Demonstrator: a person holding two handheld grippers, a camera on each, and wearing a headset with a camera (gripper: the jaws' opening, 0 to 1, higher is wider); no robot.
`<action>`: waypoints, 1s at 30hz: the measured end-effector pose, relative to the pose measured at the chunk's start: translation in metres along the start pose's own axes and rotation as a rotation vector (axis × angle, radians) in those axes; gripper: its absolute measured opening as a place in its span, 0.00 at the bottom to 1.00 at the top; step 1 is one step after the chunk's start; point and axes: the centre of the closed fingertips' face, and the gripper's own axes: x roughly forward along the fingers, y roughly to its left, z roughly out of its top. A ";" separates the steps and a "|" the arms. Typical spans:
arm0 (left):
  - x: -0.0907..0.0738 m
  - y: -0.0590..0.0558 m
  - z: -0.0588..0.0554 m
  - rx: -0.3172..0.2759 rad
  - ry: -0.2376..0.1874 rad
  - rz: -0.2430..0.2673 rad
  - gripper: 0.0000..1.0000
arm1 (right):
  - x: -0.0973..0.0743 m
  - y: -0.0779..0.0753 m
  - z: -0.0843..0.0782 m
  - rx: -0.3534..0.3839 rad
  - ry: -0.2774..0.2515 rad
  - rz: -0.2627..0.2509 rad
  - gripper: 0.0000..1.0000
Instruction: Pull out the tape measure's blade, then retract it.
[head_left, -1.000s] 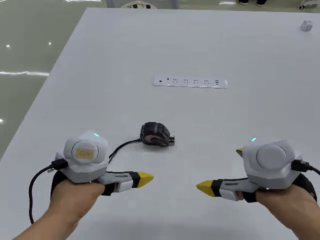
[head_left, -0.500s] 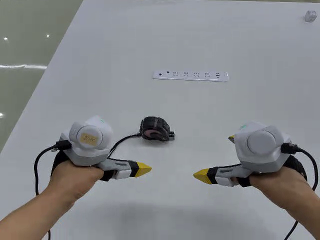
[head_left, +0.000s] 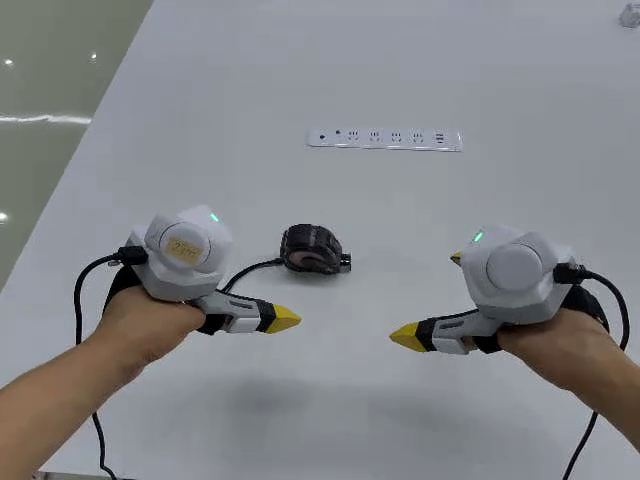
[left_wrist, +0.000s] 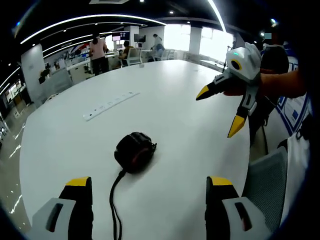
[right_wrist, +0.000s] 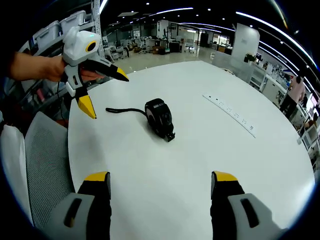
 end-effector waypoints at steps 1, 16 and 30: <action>0.002 0.001 0.001 0.009 0.004 -0.005 0.91 | 0.001 -0.002 0.000 -0.006 0.001 0.001 0.84; 0.019 0.011 0.009 0.096 0.026 -0.062 0.89 | 0.020 -0.009 0.019 -0.155 -0.030 0.050 0.84; 0.038 0.015 0.016 0.221 0.059 -0.129 0.85 | 0.045 -0.015 0.022 -0.247 0.000 0.103 0.81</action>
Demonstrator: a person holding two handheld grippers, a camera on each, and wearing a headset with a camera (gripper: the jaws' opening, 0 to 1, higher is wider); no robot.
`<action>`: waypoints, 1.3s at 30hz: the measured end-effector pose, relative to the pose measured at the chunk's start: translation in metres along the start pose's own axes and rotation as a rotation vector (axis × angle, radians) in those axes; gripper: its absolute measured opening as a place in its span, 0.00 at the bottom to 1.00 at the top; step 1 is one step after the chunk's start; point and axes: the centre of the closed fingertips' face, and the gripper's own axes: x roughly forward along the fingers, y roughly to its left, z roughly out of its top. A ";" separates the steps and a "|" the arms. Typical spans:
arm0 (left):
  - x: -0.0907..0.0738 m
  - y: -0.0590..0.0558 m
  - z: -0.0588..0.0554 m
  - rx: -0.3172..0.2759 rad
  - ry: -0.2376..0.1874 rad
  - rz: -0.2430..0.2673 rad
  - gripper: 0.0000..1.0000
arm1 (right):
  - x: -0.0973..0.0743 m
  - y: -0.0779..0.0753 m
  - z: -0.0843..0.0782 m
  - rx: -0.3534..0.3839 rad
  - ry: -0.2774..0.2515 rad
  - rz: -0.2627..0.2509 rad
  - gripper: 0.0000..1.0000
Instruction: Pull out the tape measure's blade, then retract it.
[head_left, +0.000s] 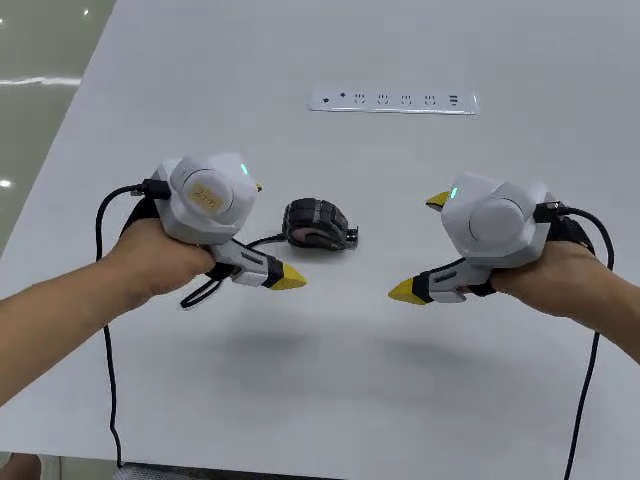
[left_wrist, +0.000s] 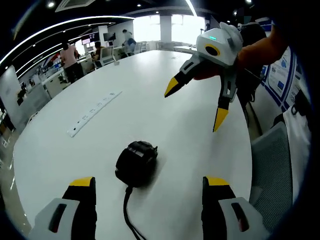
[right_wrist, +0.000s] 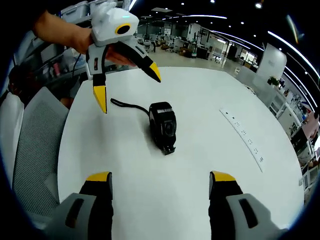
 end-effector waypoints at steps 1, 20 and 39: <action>0.002 0.002 0.000 0.009 0.003 -0.002 0.85 | 0.002 -0.001 -0.001 -0.010 0.002 0.005 0.80; 0.025 0.009 0.004 0.084 0.026 -0.059 0.80 | 0.028 -0.008 -0.004 -0.104 0.014 0.071 0.69; 0.056 0.014 0.003 0.252 0.077 -0.158 0.73 | 0.063 -0.015 -0.006 -0.202 0.039 0.130 0.54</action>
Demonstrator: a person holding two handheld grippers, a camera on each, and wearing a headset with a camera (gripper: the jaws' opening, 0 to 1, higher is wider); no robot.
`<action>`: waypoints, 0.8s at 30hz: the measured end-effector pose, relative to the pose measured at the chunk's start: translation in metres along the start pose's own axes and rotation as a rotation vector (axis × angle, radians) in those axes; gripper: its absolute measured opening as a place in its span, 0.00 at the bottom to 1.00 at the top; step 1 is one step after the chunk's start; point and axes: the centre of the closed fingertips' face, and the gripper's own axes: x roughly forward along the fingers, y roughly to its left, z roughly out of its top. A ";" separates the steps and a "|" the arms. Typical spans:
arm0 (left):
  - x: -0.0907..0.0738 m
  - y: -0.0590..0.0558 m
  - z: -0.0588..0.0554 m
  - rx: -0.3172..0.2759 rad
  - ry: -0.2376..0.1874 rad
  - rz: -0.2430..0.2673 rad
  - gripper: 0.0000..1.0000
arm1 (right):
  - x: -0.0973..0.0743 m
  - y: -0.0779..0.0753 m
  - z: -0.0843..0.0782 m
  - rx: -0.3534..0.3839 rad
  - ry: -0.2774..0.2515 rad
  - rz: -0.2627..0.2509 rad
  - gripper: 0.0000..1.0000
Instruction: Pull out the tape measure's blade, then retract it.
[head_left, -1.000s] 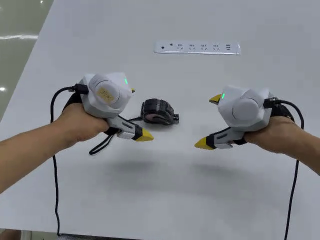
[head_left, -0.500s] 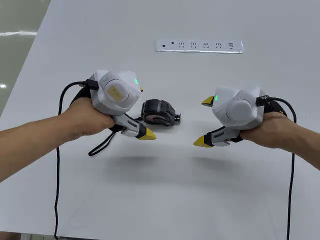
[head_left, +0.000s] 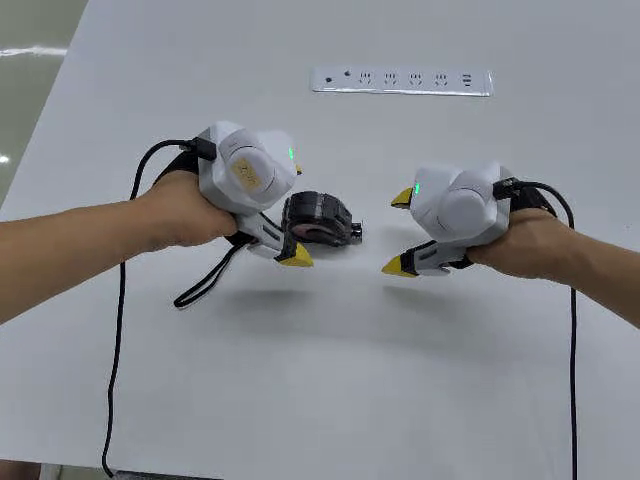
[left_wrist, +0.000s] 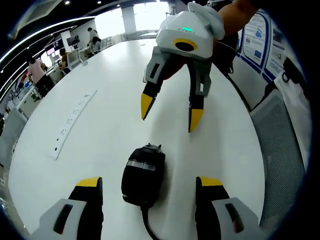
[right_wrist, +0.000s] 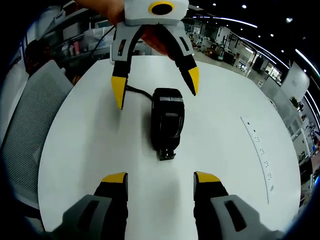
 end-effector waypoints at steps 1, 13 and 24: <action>0.001 0.000 0.000 0.003 0.001 -0.002 0.73 | 0.001 -0.001 0.000 0.002 -0.001 0.002 0.53; 0.015 0.003 -0.002 0.030 0.002 -0.039 0.68 | 0.016 -0.008 0.002 -0.009 -0.017 0.016 0.46; 0.022 0.002 -0.002 0.045 -0.007 -0.067 0.62 | 0.028 -0.009 0.012 -0.012 -0.033 0.032 0.39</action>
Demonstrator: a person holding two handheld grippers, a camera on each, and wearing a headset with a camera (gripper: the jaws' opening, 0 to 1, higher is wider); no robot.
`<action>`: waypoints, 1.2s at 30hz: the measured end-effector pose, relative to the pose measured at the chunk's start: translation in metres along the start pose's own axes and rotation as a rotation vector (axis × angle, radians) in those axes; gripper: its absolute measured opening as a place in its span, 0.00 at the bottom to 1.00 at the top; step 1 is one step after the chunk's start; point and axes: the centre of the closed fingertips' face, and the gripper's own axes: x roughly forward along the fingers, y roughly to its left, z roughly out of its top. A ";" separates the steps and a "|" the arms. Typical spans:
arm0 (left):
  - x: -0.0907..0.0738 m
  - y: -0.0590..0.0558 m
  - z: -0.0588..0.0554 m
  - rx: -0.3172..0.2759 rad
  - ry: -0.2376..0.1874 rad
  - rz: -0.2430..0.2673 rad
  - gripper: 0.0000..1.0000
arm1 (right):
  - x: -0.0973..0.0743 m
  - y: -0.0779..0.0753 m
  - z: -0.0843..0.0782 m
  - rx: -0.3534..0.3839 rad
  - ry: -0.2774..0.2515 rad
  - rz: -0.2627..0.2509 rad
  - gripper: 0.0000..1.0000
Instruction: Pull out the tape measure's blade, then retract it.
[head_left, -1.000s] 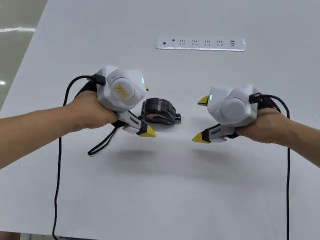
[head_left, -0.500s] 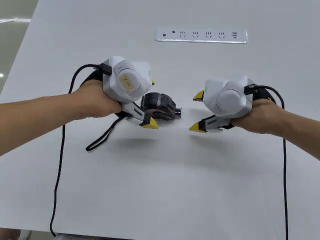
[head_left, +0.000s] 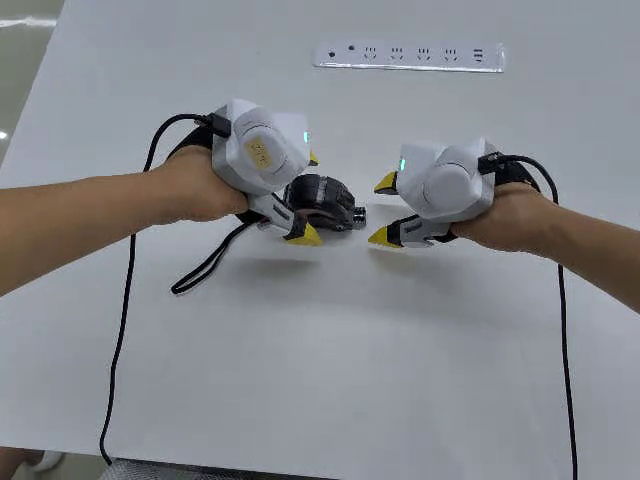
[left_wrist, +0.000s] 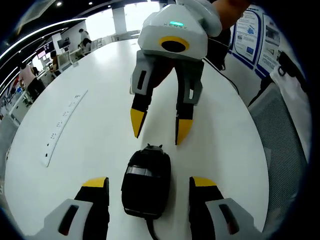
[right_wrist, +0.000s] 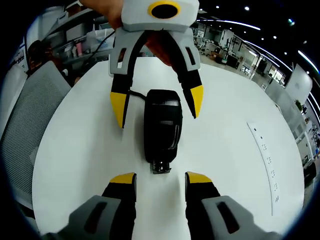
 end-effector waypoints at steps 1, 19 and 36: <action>0.001 0.000 0.000 0.001 0.000 -0.002 0.62 | 0.001 0.000 0.000 -0.005 -0.001 0.003 0.39; 0.008 -0.003 0.001 0.059 0.002 -0.027 0.55 | 0.016 0.001 0.003 -0.030 -0.001 0.029 0.27; 0.013 -0.004 0.001 0.096 0.002 -0.044 0.44 | 0.020 0.002 0.002 -0.051 0.003 0.038 0.17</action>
